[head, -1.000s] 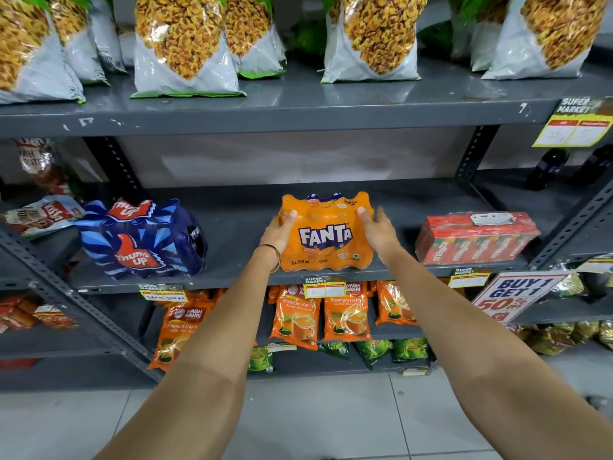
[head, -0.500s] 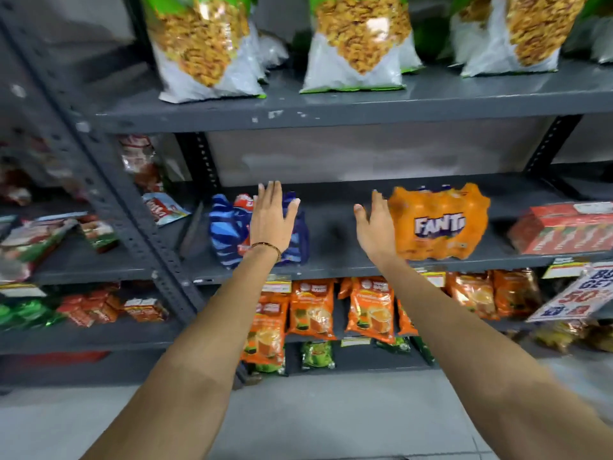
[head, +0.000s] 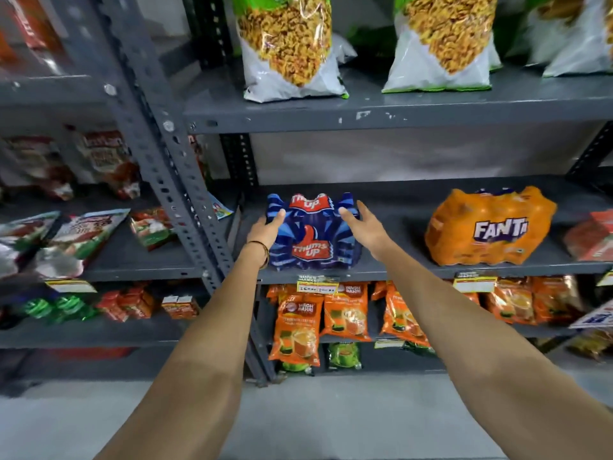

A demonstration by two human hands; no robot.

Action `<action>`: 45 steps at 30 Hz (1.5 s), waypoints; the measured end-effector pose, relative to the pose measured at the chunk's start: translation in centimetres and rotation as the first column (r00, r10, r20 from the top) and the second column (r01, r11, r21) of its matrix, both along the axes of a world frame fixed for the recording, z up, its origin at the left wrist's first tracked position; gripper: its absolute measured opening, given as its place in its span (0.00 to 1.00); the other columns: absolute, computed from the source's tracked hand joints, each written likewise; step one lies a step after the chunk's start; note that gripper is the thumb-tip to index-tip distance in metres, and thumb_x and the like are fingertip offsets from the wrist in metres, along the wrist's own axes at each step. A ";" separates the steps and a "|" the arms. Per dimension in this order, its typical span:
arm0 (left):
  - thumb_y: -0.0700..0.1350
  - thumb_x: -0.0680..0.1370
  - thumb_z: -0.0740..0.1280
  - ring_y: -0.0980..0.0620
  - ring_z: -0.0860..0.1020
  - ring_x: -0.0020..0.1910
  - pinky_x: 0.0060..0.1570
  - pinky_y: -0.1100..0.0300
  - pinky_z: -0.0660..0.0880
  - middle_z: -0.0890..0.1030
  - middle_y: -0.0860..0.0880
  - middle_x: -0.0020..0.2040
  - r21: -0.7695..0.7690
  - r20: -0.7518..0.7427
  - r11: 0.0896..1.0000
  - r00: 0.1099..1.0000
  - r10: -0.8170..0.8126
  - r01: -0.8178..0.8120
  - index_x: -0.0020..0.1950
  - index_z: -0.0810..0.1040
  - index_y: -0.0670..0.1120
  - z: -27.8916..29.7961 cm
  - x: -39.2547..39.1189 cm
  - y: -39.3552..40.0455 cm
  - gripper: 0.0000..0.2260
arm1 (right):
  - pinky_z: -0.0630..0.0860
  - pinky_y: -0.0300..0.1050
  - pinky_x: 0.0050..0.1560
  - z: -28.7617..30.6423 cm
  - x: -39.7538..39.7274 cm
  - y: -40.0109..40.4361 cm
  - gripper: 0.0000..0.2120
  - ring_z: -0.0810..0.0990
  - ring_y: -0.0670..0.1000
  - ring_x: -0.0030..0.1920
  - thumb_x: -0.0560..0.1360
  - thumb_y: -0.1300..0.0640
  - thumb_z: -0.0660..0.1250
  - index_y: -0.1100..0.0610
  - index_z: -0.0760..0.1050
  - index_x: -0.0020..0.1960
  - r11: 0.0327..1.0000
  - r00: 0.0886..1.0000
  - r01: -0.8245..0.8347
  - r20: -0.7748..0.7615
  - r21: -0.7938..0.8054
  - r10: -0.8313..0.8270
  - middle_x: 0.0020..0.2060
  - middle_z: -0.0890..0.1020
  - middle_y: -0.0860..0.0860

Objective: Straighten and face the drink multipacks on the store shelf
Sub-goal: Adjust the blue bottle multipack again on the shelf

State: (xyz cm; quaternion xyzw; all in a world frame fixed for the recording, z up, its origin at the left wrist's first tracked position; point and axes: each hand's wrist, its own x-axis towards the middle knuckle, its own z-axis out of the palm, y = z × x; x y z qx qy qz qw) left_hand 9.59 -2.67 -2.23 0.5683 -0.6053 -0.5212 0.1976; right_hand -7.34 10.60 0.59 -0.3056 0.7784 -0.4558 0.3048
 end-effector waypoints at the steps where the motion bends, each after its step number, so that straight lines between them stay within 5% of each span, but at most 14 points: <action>1: 0.73 0.65 0.61 0.41 0.69 0.70 0.68 0.42 0.67 0.69 0.45 0.73 -0.003 -0.020 1.000 1.000 0.002 -0.002 0.72 0.66 0.49 -0.4 0.0 -0.3 0.42 | 0.67 0.50 0.69 -0.2 0.0 -0.1 0.33 0.67 0.58 0.73 0.78 0.42 0.60 0.52 0.54 0.78 1.000 1.000 0.008 0.011 -0.002 -0.008 0.75 0.65 0.56; 10: 0.74 0.54 0.64 0.41 0.78 0.60 0.59 0.42 0.76 0.78 0.45 0.65 0.025 -0.147 0.995 0.984 0.097 -0.094 0.67 0.71 0.53 -2.3 -0.8 -1.8 0.45 | 0.77 0.53 0.61 -0.8 -0.8 -0.7 0.22 0.79 0.59 0.61 0.81 0.46 0.55 0.53 0.66 0.71 0.999 0.994 0.031 -0.105 0.005 -0.031 0.65 0.77 0.59; 16: 0.66 0.69 0.64 0.40 0.79 0.59 0.57 0.42 0.77 0.78 0.43 0.64 -0.004 -0.154 0.997 0.985 0.075 -0.077 0.68 0.71 0.50 -1.3 -1.8 0.1 0.32 | 0.77 0.54 0.61 -0.8 -2.1 -0.5 0.21 0.79 0.58 0.61 0.81 0.47 0.56 0.54 0.67 0.70 0.998 0.994 0.064 -0.089 0.010 -0.063 0.64 0.77 0.59; 45: 0.63 0.74 0.63 0.41 0.77 0.61 0.61 0.43 0.75 0.77 0.43 0.65 -0.025 -0.132 0.998 0.990 0.056 -0.060 0.68 0.71 0.49 0.0 -1.1 2.4 0.28 | 0.77 0.56 0.61 -1.0 -1.7 0.5 0.20 0.79 0.59 0.61 0.81 0.49 0.56 0.54 0.66 0.71 0.999 0.995 0.033 -0.088 -0.014 -0.035 0.64 0.78 0.58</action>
